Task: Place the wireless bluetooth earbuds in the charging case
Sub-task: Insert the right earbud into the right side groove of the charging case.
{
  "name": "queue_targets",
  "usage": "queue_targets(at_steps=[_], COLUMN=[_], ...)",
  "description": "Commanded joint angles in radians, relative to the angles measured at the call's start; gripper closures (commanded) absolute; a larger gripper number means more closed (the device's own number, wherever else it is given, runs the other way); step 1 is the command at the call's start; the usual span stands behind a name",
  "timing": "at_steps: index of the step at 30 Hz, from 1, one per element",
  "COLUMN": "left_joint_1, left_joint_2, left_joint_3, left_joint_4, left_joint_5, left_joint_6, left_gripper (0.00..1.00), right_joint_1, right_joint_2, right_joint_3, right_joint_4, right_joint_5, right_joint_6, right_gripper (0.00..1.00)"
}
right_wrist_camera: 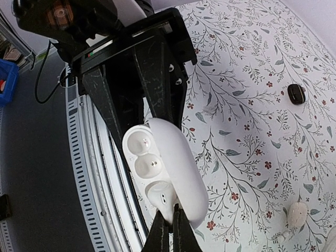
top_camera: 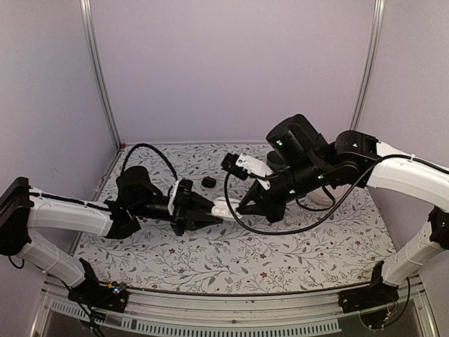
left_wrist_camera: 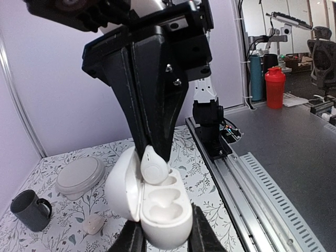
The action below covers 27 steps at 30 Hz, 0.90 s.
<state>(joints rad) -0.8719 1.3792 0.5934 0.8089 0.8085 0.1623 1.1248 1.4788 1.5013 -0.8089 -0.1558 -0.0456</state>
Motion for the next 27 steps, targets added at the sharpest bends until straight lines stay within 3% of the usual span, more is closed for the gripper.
queue_targets(at_steps=[1, 27], left_joint_1=[0.008, 0.029], left_joint_2=[0.004, 0.009], left_joint_3=[0.010, 0.010], left_joint_4=[0.029, 0.054], left_joint_5=[0.058, 0.059], left_joint_6=[-0.031, -0.094], left_gripper=[1.00, 1.00], right_joint_1=[-0.006, 0.020], right_joint_2=[0.025, 0.094], right_joint_3=[0.025, 0.060], right_joint_4=[-0.013, -0.079], right_joint_5=[0.015, 0.096], right_joint_6=[-0.024, -0.066], right_gripper=[0.97, 0.93])
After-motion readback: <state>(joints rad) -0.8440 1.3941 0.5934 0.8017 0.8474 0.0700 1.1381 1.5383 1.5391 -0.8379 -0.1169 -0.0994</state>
